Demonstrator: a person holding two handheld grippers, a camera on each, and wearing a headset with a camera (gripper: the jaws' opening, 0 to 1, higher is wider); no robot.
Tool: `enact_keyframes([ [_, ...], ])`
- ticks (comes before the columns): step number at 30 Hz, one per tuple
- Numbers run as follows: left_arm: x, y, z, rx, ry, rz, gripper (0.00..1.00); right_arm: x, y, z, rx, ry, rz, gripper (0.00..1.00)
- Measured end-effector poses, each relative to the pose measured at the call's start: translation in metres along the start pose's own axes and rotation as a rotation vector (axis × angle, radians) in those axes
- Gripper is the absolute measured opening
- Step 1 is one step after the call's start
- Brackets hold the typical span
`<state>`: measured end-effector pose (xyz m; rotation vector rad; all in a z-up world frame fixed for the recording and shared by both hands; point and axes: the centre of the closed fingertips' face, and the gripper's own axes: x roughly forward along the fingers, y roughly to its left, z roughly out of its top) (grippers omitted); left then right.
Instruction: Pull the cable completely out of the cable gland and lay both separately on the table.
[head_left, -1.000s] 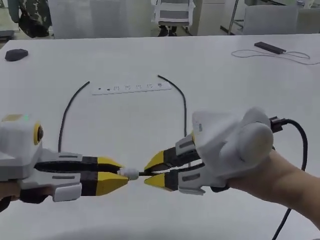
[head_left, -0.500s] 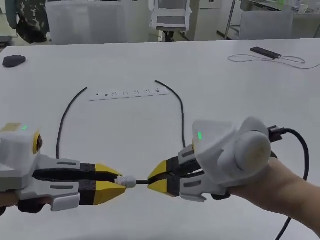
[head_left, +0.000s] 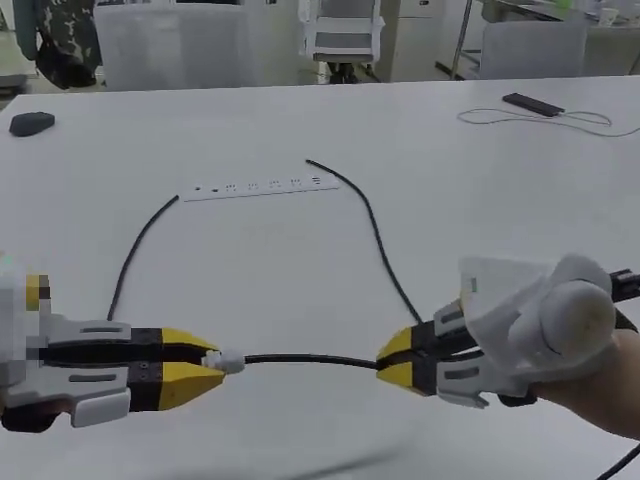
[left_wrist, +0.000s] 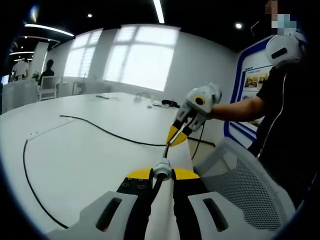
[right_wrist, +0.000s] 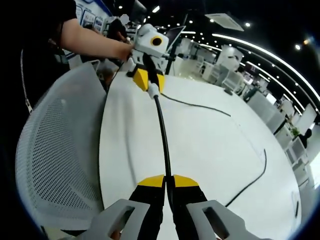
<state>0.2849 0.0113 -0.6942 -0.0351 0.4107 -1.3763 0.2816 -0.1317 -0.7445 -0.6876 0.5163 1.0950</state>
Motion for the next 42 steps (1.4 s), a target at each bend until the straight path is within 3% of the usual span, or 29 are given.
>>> enact_keyframes([
  [2, -0.004, 0.002, -0.004, -0.032, 0.006, 0.008, 0.15, -0.002, -0.002, -0.010, 0.004, 0.021, -0.010, 0.00],
  [8, -0.016, 0.007, -0.011, -0.027, 0.003, 0.045, 0.15, -0.011, -0.014, -0.056, 0.095, 0.100, -0.068, 0.00],
  [11, -0.016, 0.008, -0.011, -0.028, 0.001, 0.051, 0.15, -0.012, -0.018, -0.068, 0.114, 0.121, -0.080, 0.00],
  [14, -0.014, 0.009, -0.012, -0.027, 0.006, 0.051, 0.15, -0.011, -0.013, -0.069, 0.085, 0.121, -0.063, 0.00],
  [27, -0.006, 0.011, -0.012, -0.022, 0.003, 0.047, 0.15, -0.013, -0.015, -0.073, 0.129, 0.156, -0.058, 0.00],
  [29, -0.006, 0.011, -0.012, -0.020, -0.002, 0.050, 0.15, -0.010, -0.010, -0.057, 0.196, 0.068, -0.030, 0.04],
  [30, -0.006, 0.011, -0.011, -0.020, -0.004, 0.049, 0.14, -0.009, -0.011, -0.049, 0.238, 0.030, -0.037, 0.10],
  [31, -0.005, 0.011, -0.011, -0.018, -0.003, 0.048, 0.14, -0.008, -0.012, -0.042, 0.256, 0.026, -0.040, 0.17],
  [32, -0.003, 0.010, -0.010, -0.014, -0.003, 0.046, 0.14, -0.007, -0.011, -0.035, 0.237, 0.021, -0.032, 0.23],
  [34, 0.002, 0.008, -0.007, -0.002, -0.004, 0.037, 0.14, -0.002, -0.010, -0.004, 0.180, -0.045, -0.021, 0.17],
  [37, 0.012, 0.003, -0.001, 0.018, -0.005, 0.018, 0.14, 0.006, -0.001, 0.044, 0.161, -0.141, 0.021, 0.17],
  [38, 0.015, 0.002, 0.002, 0.031, -0.001, 0.009, 0.14, 0.010, -0.001, 0.059, 0.118, -0.160, 0.012, 0.17],
  [40, 0.021, -0.002, 0.005, 0.044, 0.003, -0.008, 0.14, 0.019, 0.005, 0.077, 0.057, -0.167, 0.037, 0.15],
  [42, 0.025, -0.003, 0.007, 0.057, 0.009, -0.015, 0.14, 0.029, 0.006, 0.085, 0.027, -0.161, 0.031, 0.15],
])
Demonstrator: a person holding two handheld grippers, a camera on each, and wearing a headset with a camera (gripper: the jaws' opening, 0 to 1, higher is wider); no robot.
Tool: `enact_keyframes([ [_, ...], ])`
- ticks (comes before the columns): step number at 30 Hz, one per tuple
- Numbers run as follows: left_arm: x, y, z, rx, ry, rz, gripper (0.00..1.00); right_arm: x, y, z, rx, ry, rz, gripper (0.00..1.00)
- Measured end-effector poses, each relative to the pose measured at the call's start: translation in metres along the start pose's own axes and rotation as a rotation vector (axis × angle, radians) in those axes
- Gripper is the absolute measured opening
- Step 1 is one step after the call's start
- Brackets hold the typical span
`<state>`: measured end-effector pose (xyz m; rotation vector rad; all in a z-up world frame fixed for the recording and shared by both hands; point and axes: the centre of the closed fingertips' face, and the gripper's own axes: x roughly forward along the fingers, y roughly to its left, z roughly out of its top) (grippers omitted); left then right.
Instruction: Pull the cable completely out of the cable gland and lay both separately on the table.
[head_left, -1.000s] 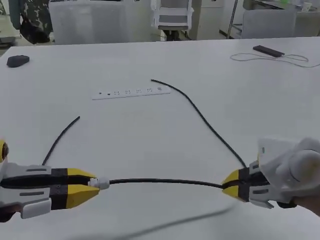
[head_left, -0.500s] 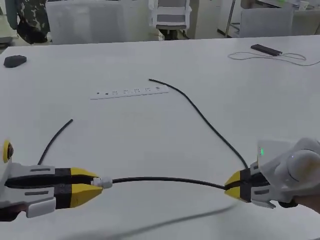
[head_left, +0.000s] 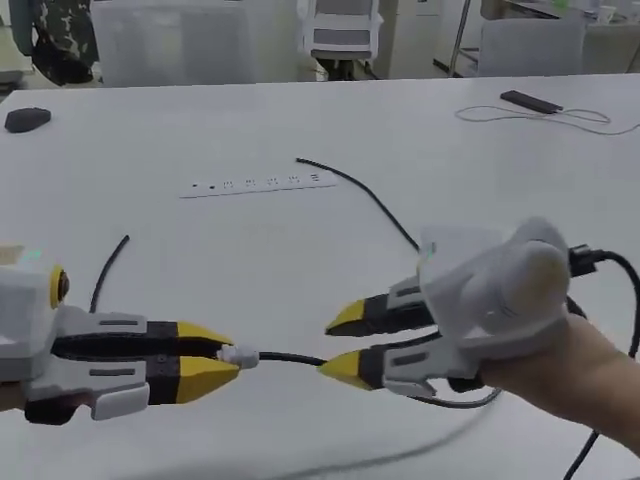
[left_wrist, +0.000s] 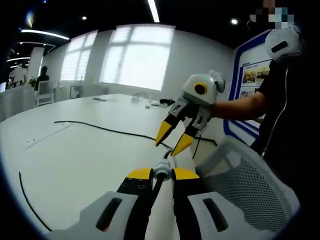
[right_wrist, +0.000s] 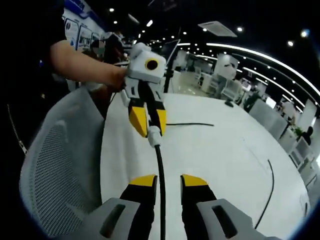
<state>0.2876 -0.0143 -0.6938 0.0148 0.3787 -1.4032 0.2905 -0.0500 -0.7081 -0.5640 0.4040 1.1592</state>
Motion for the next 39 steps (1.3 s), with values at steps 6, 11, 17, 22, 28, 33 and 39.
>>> enact_keyframes([
  [6, 0.002, -0.002, 0.002, 0.009, 0.001, -0.009, 0.14, 0.022, 0.014, 0.009, -0.047, 0.015, 0.051, 0.10],
  [11, 0.001, -0.004, -0.001, 0.003, 0.010, -0.012, 0.14, 0.024, 0.017, 0.013, -0.058, 0.017, 0.063, 0.01],
  [17, 0.002, -0.006, -0.002, 0.014, 0.011, -0.017, 0.14, 0.022, 0.018, 0.011, -0.073, 0.022, 0.065, 0.00],
  [22, 0.002, -0.005, 0.000, 0.036, 0.010, -0.004, 0.14, 0.015, 0.012, 0.002, -0.063, 0.046, 0.022, 0.00],
  [28, -0.009, 0.000, 0.003, 0.047, -0.020, 0.024, 0.14, -0.004, -0.002, -0.023, -0.015, 0.075, -0.040, 0.00],
  [33, -0.013, 0.003, 0.000, 0.049, -0.006, 0.035, 0.14, -0.017, -0.008, -0.050, 0.000, 0.130, -0.058, 0.00],
  [39, -0.020, 0.008, -0.003, 0.053, 0.000, 0.047, 0.14, -0.033, -0.021, -0.081, 0.015, 0.186, -0.109, 0.00],
])
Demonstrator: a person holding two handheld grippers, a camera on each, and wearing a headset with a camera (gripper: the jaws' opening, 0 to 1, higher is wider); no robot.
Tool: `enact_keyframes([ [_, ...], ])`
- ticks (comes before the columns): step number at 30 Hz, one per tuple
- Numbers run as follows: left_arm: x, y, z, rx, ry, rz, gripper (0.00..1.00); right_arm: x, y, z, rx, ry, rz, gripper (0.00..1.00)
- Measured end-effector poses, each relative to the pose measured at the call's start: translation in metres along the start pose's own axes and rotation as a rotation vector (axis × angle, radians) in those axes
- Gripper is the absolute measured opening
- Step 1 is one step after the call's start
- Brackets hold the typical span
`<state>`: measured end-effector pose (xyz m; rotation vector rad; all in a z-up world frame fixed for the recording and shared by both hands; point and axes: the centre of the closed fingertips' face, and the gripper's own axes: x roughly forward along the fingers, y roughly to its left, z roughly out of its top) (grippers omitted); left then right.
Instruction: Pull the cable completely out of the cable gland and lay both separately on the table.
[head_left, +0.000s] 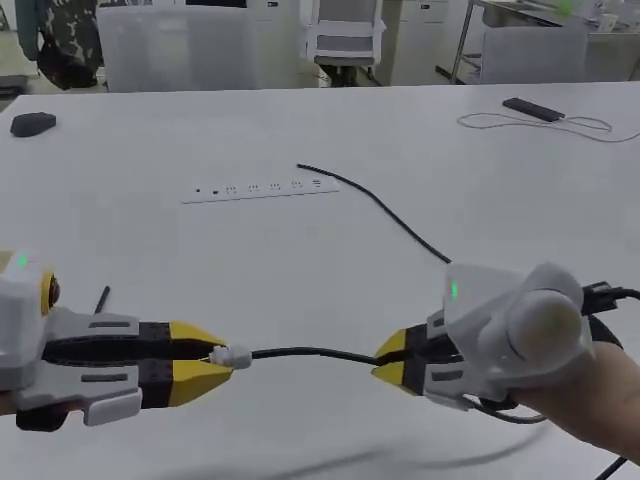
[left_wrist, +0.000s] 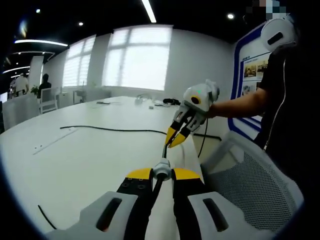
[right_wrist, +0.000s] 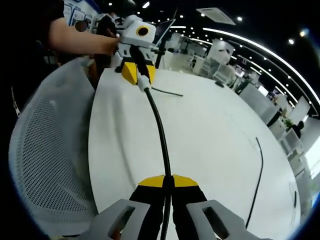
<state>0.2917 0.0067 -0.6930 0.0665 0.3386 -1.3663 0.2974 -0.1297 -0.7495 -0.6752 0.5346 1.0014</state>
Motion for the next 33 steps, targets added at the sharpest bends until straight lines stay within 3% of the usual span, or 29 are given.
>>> enact_keyframes([
  [4, 0.000, 0.002, -0.003, -0.004, 0.012, 0.011, 0.14, -0.007, -0.006, -0.026, 0.031, 0.046, -0.023, 0.00],
  [12, 0.001, 0.004, -0.006, -0.016, 0.018, 0.023, 0.14, -0.015, -0.012, -0.062, 0.120, 0.065, -0.042, 0.00],
  [25, 0.002, 0.005, -0.007, -0.018, 0.023, 0.029, 0.14, -0.015, -0.010, -0.066, 0.105, 0.115, -0.046, 0.00],
  [27, 0.002, 0.004, -0.005, -0.019, 0.019, 0.030, 0.14, -0.017, -0.013, -0.064, 0.054, 0.141, -0.067, 0.00],
  [31, 0.003, 0.004, -0.004, 0.003, 0.021, 0.033, 0.14, -0.014, -0.013, -0.052, 0.055, 0.140, -0.065, 0.16],
  [33, 0.004, 0.003, -0.006, 0.016, 0.035, 0.031, 0.14, -0.010, -0.009, -0.037, 0.060, 0.105, -0.041, 0.19],
])
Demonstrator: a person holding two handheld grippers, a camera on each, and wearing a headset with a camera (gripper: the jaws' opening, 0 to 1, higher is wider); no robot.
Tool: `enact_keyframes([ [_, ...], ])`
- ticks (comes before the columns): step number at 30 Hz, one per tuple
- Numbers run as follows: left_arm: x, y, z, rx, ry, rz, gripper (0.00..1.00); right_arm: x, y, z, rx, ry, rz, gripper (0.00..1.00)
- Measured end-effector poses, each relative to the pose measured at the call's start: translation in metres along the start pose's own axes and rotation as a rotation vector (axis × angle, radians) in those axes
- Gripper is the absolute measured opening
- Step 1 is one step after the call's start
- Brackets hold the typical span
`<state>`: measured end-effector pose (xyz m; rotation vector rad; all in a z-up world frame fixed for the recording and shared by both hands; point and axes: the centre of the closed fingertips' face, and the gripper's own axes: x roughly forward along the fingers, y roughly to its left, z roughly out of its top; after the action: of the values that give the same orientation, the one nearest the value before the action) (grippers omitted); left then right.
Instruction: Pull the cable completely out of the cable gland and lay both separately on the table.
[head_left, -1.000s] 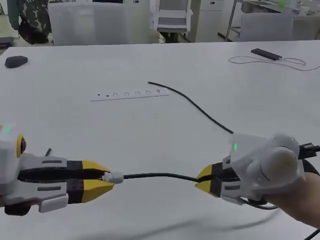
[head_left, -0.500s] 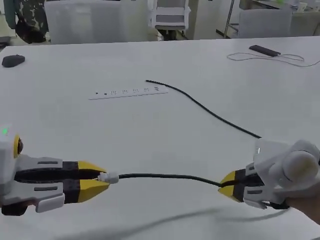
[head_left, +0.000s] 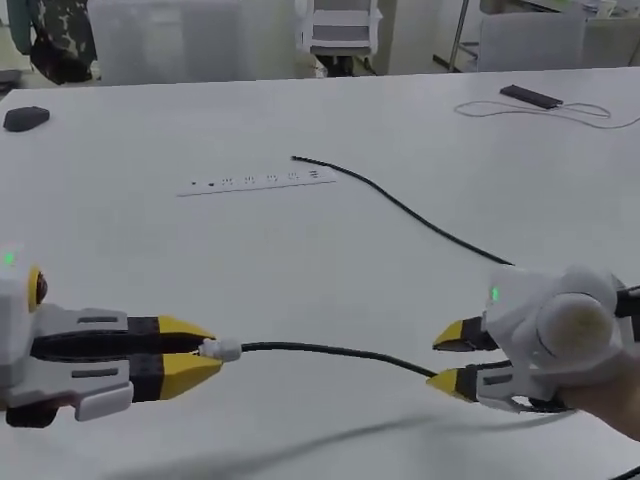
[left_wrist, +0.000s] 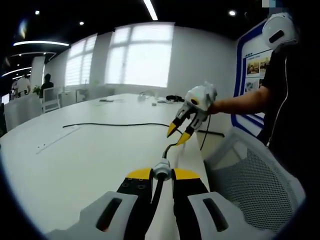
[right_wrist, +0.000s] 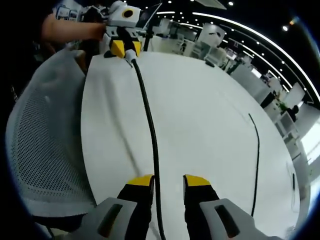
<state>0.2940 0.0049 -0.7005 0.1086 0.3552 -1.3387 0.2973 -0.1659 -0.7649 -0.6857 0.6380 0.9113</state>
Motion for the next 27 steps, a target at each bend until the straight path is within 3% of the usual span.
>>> enact_keyframes([
  [4, 0.005, -0.004, -0.003, 0.052, 0.023, -0.007, 0.14, 0.003, 0.012, 0.047, -0.061, -0.108, 0.041, 0.23],
  [6, 0.008, -0.008, -0.005, 0.048, 0.032, -0.020, 0.14, 0.004, 0.021, 0.069, -0.121, -0.143, 0.073, 0.24],
  [10, 0.011, -0.011, -0.004, 0.054, 0.031, -0.026, 0.14, 0.008, 0.038, 0.103, -0.134, -0.198, 0.136, 0.21],
  [11, 0.012, -0.012, -0.003, 0.055, 0.028, -0.028, 0.14, 0.010, 0.039, 0.106, -0.140, -0.199, 0.132, 0.20],
  [15, 0.013, -0.014, -0.001, 0.060, 0.027, -0.031, 0.14, 0.022, 0.056, 0.120, -0.172, -0.202, 0.191, 0.18],
  [21, 0.013, -0.016, 0.001, 0.068, 0.024, -0.032, 0.14, 0.033, 0.072, 0.135, -0.235, -0.204, 0.217, 0.13],
  [24, 0.013, -0.017, -0.001, 0.074, 0.033, -0.033, 0.14, 0.035, 0.077, 0.138, -0.256, -0.203, 0.228, 0.07],
  [26, 0.013, -0.019, -0.003, 0.081, 0.041, -0.039, 0.14, 0.038, 0.071, 0.135, -0.300, -0.174, 0.192, 0.00],
  [27, 0.013, -0.019, -0.004, 0.089, 0.045, -0.036, 0.14, 0.037, 0.074, 0.135, -0.284, -0.176, 0.211, 0.00],
])
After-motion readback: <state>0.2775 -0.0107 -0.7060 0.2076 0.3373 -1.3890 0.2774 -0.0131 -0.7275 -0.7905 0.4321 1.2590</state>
